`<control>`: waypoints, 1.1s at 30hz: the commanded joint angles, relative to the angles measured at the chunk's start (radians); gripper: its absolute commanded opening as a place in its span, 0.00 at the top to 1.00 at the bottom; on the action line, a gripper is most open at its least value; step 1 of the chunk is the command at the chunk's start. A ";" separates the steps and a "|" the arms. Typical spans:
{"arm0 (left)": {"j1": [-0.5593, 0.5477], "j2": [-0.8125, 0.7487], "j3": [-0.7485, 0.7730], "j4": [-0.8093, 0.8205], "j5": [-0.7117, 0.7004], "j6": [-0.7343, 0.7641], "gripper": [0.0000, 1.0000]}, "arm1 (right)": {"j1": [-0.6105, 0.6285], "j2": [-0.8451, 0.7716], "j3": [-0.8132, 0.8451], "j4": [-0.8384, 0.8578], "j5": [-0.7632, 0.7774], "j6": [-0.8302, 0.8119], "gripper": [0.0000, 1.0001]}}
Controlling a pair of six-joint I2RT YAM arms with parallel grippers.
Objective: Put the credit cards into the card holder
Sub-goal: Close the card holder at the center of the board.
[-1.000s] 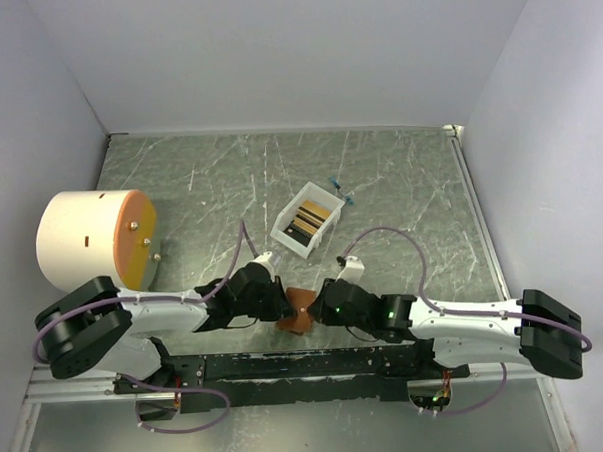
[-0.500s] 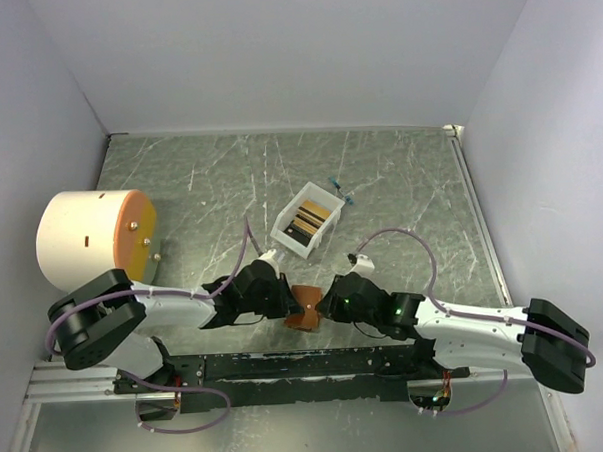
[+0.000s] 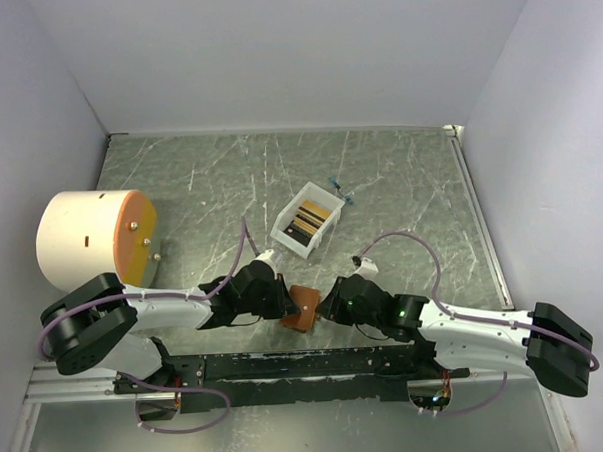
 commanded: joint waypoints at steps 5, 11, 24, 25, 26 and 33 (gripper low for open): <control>-0.003 0.034 -0.022 -0.066 -0.028 0.031 0.79 | -0.003 -0.031 -0.123 0.191 -0.047 0.101 0.69; -0.003 0.021 -0.026 -0.070 -0.034 0.031 0.79 | -0.003 -0.006 -0.093 0.204 -0.047 0.077 0.69; -0.003 0.004 -0.038 -0.056 -0.028 0.025 0.80 | -0.003 0.079 -0.069 0.306 -0.060 0.063 0.78; -0.003 0.002 -0.038 -0.054 -0.025 0.023 0.79 | -0.003 0.083 -0.068 0.311 -0.060 0.064 0.78; -0.004 -0.003 -0.037 -0.053 -0.022 0.021 0.79 | -0.003 0.086 -0.069 0.320 -0.057 0.067 0.78; -0.005 -0.102 0.009 -0.161 -0.052 0.035 0.69 | -0.004 0.085 -0.002 0.211 -0.015 0.007 0.77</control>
